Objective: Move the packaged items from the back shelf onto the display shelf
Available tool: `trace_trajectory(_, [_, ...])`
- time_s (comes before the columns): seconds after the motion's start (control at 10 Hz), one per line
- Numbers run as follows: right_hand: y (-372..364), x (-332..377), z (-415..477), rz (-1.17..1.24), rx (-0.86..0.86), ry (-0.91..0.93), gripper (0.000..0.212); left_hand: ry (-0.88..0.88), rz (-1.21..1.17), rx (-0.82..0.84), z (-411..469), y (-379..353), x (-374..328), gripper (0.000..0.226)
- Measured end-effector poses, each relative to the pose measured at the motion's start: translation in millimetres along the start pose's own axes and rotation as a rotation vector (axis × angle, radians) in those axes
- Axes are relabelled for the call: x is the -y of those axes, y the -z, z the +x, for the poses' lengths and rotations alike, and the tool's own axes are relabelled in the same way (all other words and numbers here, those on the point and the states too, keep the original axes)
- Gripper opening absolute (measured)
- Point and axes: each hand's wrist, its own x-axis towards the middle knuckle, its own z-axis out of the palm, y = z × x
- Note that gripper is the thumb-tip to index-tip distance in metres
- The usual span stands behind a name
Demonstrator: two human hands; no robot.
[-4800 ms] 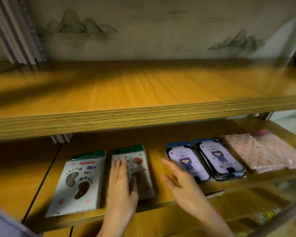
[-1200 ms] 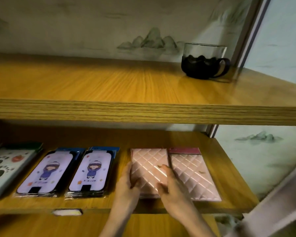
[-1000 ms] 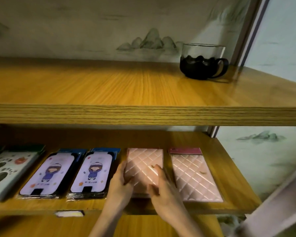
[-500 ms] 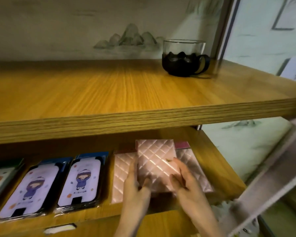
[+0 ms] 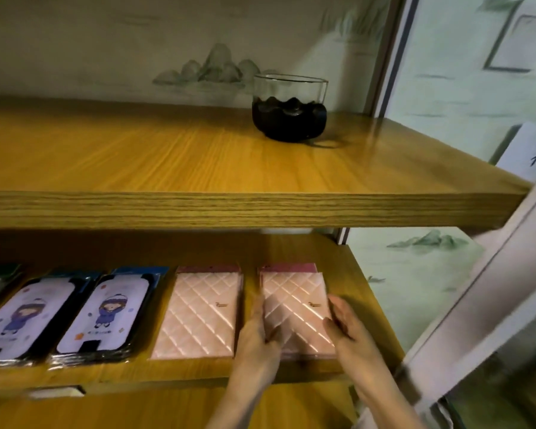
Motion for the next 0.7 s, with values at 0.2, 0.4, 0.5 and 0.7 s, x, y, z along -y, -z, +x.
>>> trace_trajectory(0.2, [-3.7, 3.7, 4.2, -0.076, 0.051, 0.044, 0.053, 0.038, -0.054, -0.037, -3.6, -5.6, -3.5, 0.060])
trace_trajectory(0.4, [-7.1, 3.4, 2.2, -0.159, 0.092, 0.085, 0.065, 0.021, 0.005, -0.111, -3.2, -5.9, -3.2, 0.062])
trace_trajectory(0.5, [-8.3, 4.3, 2.7, -0.170, 0.100, 0.093, 0.065, 0.007, 0.014, -0.088, -4.0, -5.0, -2.9, 0.066])
trace_trajectory(0.7, [-0.3, 8.3, -7.1, -0.182, 0.029, 0.214, 0.040, -0.134, 0.026, -0.086, -16.0, 22.7, -6.6, 0.055])
